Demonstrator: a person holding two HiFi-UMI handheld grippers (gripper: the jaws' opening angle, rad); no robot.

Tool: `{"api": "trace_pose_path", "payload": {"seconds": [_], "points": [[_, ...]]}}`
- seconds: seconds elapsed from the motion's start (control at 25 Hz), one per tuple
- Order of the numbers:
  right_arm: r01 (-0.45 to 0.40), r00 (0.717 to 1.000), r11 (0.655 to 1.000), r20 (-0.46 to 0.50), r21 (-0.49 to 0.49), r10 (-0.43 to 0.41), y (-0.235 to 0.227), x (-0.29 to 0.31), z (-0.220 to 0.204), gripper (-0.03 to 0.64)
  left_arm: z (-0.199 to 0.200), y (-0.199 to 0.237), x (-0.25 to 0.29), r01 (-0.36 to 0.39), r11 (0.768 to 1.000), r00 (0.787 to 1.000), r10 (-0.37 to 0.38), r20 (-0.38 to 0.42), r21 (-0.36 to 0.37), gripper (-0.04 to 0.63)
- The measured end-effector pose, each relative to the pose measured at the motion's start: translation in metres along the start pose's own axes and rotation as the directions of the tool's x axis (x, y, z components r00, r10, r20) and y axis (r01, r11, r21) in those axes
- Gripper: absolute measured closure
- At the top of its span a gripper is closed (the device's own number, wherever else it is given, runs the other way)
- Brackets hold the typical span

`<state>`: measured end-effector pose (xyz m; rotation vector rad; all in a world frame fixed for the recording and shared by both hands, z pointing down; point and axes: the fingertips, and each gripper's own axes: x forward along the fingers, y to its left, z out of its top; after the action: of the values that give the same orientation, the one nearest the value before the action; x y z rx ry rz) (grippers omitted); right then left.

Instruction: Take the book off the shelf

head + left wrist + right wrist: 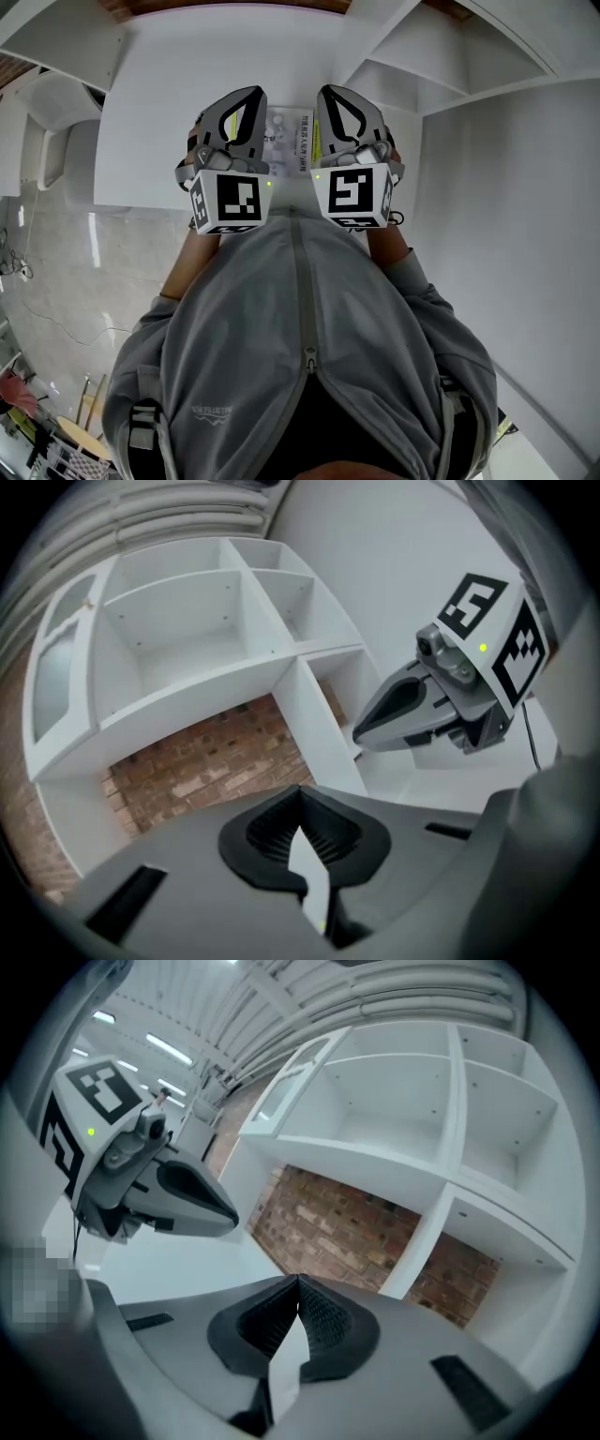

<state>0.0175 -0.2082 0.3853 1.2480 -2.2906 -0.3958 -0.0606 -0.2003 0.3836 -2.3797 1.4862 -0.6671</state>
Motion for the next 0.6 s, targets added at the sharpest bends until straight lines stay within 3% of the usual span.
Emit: {"api": "trace_pose_path", "payload": {"seconds": [0.08, 0.24, 0.44, 0.6], "points": [[0.023, 0.998, 0.998, 0.06, 0.066, -0.027, -0.01, -0.003, 0.014, 0.591, 0.011, 0.007, -0.002, -0.012, 0.993, 0.998, 0.019, 0.066, -0.114, 0.588], [0.047, 0.989, 0.975, 0.125, 0.217, -0.075, -0.024, -0.007, 0.023, 0.591, 0.026, 0.02, -0.005, -0.018, 0.95, 0.982, 0.076, 0.174, -0.313, 0.589], [0.077, 0.978, 0.935, 0.155, 0.346, -0.138, -0.035, -0.011, 0.02, 0.591, 0.035, 0.029, -0.008, -0.045, 0.902, 0.957, 0.163, 0.242, -0.429, 0.588], [0.087, 0.966, 0.914, 0.191, 0.396, -0.174, -0.037, -0.018, 0.022, 0.591, 0.036, 0.026, -0.009, -0.047, 0.898, 0.953, 0.172, 0.251, -0.438, 0.589]]}}
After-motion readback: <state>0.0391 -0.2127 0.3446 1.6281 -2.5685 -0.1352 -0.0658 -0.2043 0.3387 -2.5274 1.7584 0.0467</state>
